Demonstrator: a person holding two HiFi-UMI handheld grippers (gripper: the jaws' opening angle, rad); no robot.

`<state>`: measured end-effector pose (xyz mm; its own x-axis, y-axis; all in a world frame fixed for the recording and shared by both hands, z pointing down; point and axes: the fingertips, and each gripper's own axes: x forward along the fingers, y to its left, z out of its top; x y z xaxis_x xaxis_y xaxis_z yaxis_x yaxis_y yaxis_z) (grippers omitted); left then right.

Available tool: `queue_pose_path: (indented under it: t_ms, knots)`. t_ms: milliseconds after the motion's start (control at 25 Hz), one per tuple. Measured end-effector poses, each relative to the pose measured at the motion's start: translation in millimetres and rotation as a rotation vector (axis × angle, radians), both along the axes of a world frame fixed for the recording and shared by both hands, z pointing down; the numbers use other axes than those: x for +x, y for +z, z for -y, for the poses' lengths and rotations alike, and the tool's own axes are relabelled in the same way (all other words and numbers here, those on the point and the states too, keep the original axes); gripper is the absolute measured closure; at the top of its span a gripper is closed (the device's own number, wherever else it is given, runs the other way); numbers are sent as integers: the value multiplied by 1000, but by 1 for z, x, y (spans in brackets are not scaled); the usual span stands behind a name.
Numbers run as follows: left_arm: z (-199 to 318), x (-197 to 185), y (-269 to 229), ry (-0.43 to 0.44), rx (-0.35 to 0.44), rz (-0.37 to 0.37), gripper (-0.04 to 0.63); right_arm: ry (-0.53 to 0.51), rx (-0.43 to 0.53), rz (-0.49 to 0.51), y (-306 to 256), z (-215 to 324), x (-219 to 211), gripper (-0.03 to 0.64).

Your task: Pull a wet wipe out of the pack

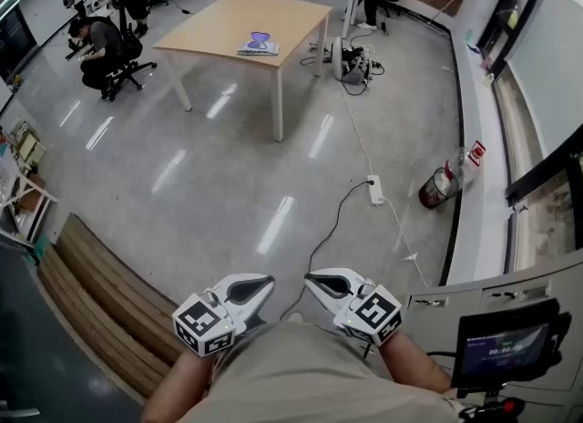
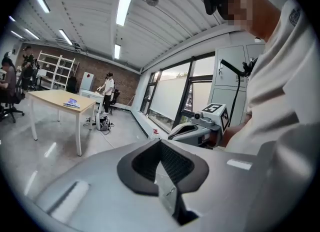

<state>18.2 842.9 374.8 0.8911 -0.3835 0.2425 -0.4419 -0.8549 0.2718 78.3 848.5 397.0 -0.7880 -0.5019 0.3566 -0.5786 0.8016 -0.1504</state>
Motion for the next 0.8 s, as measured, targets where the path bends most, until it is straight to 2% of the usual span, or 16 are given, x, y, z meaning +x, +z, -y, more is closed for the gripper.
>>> queue_pose_path:
  t_ms: [400,680,800]
  knots:
    - [28,3,15,-28,-13,12,594,-21,-26,21,12,26,0,615]
    - [17,-17,11,-48,-62,20,594,-20,-60,19,10,25,-15,615]
    - [44,-26,26,-30,-84,20,594,9,-68,28,15,54,-23,615]
